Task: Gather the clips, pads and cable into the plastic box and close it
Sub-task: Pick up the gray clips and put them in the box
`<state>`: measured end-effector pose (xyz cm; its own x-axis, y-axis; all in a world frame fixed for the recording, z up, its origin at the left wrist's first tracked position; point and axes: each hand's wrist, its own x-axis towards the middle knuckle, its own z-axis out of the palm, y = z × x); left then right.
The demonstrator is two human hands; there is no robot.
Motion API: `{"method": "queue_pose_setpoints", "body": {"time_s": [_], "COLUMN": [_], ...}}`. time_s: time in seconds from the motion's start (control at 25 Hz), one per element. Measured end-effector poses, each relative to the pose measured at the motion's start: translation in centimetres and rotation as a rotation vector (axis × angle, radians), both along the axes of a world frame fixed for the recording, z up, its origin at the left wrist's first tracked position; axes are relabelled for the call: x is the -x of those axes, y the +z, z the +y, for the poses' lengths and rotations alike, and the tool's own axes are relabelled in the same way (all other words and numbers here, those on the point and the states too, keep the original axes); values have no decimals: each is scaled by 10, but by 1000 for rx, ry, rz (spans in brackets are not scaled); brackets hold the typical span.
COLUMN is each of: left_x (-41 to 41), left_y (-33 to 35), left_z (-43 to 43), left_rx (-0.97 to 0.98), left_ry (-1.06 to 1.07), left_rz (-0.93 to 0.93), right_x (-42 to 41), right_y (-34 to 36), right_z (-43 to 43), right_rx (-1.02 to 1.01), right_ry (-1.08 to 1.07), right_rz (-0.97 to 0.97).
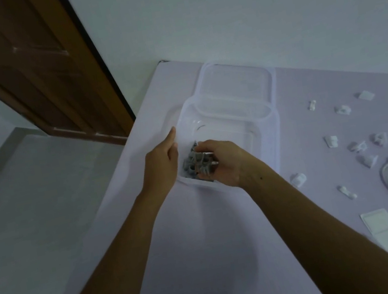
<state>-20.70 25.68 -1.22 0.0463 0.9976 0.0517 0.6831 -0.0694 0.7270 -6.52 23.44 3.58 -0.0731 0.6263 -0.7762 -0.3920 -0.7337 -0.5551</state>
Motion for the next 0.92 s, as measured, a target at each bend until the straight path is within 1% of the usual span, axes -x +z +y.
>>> {"method": "queue_pose_setpoints", "body": {"time_s": [0.28,0.44,0.52,0.6,0.64,0.72,0.8,0.84,0.92], "left_x": [-1,-3,-2,-3,-3,-4,-3,-3,-2], "left_y": [-3,-4,-5,-5,-6,-7,-7,-8,-9], "left_z": [0,0,0,0,0,-1,-1,-1,-1], "left_rx": [-21,-38,-40,-26,-27,-53,-71,-65,-62], "left_ry": [17,19,23,20,16,14,13,7,1], "left_rz": [0,19,11,-1,-7,-8,2,-4,-17], "right_x": [-2,-9,-16,-24,-28,-30,-26,-22,-13], "right_y": [2,5,-1,-12,-17,-26,-29,-29,-28], "right_z": [3,0,1,7,12,24,36,42,52], "right_rx": [-71,-132,-180,-255,-285,-297,-301,-309,-305], "right_ry": [74,81,33,27,79,288,522,600,681], "right_rz": [-69,-160,-295,-551,-671,-799,-837,-842,-823]}}
